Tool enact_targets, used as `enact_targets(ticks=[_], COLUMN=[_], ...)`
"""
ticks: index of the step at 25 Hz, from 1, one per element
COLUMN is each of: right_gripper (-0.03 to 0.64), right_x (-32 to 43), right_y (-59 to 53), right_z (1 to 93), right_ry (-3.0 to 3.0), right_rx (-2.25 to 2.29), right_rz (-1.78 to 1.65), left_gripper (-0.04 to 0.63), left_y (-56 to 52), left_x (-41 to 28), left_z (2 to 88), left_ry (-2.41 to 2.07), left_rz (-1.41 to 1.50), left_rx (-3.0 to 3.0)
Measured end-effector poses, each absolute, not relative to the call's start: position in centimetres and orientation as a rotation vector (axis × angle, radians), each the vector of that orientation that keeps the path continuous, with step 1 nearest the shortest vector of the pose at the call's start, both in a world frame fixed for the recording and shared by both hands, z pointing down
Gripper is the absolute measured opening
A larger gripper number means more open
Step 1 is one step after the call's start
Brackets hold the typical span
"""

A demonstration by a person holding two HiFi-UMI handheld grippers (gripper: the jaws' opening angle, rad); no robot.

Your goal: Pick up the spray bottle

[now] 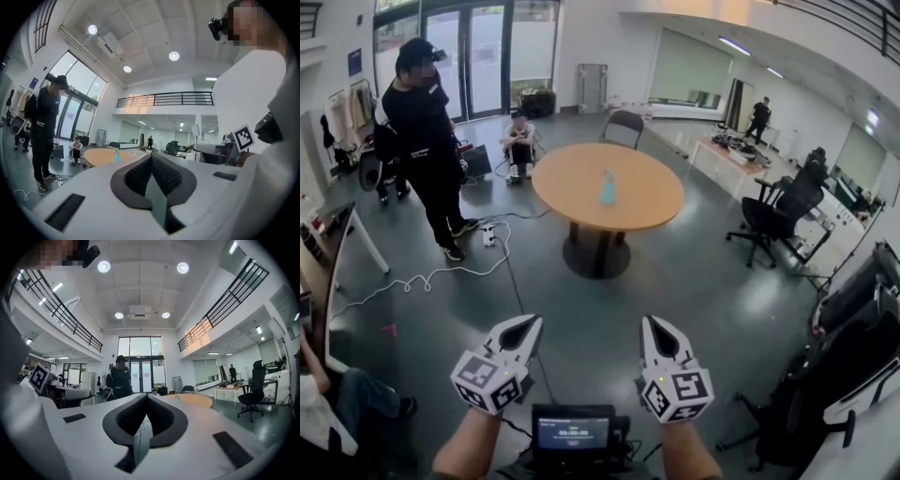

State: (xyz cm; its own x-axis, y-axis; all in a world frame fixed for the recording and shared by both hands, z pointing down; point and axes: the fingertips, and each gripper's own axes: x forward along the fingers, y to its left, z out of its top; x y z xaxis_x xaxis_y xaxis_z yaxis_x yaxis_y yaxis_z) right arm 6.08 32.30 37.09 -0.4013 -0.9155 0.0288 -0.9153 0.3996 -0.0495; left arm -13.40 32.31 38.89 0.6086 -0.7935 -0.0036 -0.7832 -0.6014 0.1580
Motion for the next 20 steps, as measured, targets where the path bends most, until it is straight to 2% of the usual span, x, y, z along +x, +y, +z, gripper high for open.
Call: enact_targets(ticks=[20], right_gripper=[0.011], right_x=[4.5], right_y=[33.2], right_z=[37.1], right_ry=[2.6], right_rx=[-1.759], right_rz=[-0.085], left_gripper=[-0.006], left_y=[33.1], left_x=[-15.3], left_z=[39.0], left_ry=[-1.332], left_rz=[-0.12], left_rx=[2.67])
